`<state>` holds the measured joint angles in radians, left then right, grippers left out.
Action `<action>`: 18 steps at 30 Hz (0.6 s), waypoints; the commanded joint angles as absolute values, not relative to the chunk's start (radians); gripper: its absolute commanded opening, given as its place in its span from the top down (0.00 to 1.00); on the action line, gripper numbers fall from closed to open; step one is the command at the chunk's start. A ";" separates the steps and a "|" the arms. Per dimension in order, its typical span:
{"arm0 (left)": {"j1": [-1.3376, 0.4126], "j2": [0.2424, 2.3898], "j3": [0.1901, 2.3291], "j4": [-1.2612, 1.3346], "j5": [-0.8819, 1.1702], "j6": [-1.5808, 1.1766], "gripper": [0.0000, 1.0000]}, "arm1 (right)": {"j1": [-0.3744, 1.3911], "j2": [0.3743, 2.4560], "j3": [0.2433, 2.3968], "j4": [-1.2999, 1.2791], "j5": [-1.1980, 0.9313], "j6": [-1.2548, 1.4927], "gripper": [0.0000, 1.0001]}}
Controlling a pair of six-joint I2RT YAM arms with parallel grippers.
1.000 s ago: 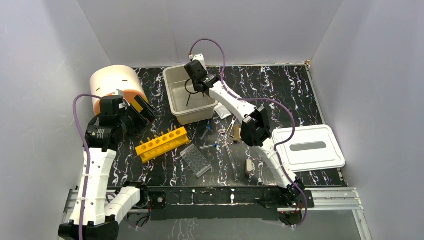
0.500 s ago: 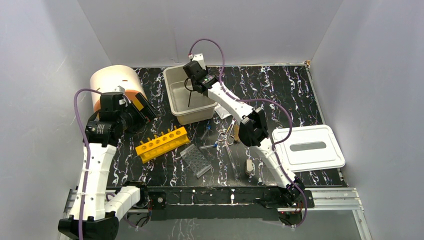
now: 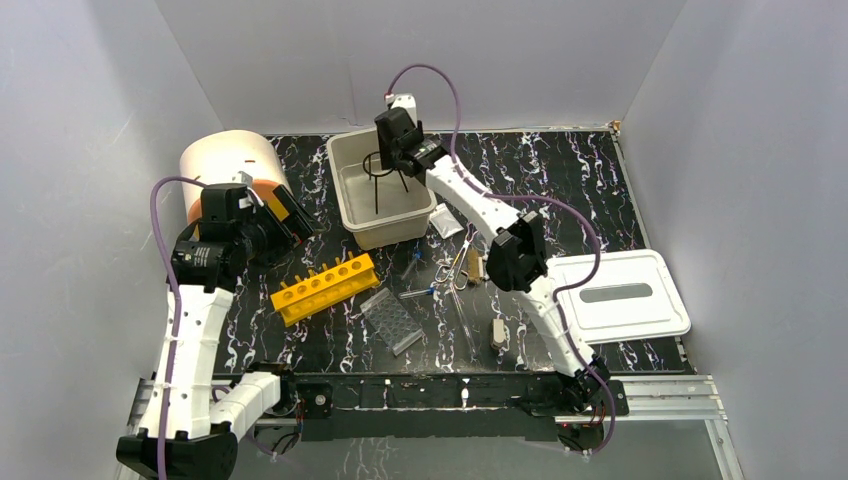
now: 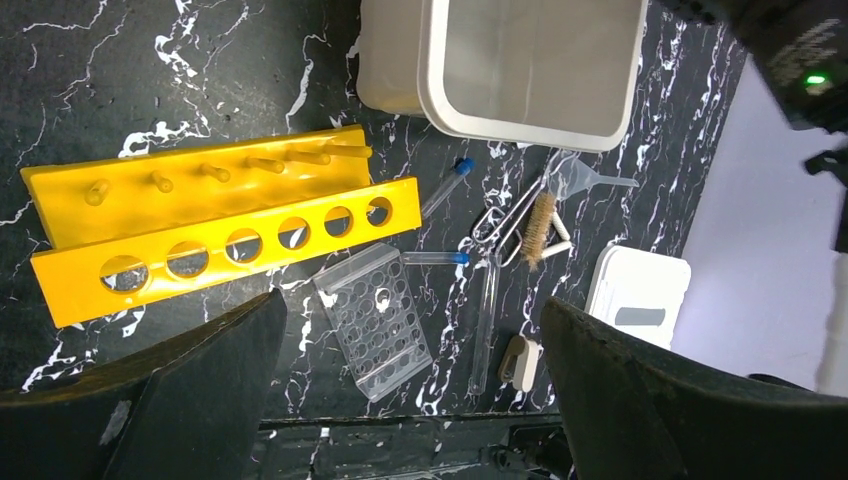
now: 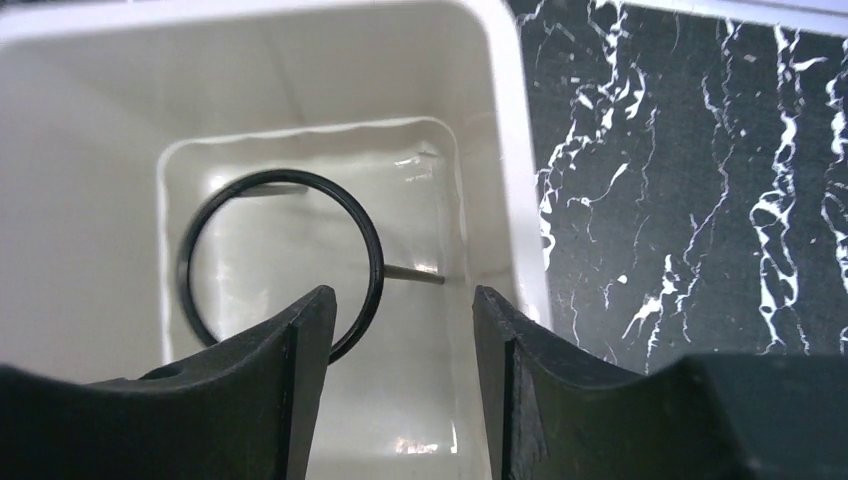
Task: Organize the chemistry lab equipment
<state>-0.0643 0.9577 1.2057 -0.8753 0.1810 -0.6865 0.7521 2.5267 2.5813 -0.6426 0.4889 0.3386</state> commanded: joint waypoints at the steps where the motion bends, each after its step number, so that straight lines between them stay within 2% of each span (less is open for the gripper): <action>1: -0.059 0.929 1.236 -0.884 0.233 -0.666 0.02 | 0.731 2.330 2.565 -0.548 0.429 0.380 0.38; 6: -0.058 0.929 1.255 -0.884 0.263 -0.642 0.02 | 0.715 2.195 2.476 -0.551 0.365 0.362 0.33; 13: -0.058 0.952 1.321 -0.884 0.240 -0.553 0.02 | 0.671 1.856 2.096 -0.610 0.381 0.283 0.26; 18: -0.058 0.963 1.327 -0.841 0.255 -0.541 0.02 | 0.647 1.612 1.818 -0.756 0.486 0.307 0.11</action>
<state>-0.0643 0.9539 1.2949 -0.8616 0.2287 -0.5777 0.6659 1.7653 1.9675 -0.6338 0.3935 0.3061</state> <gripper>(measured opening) 0.982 0.840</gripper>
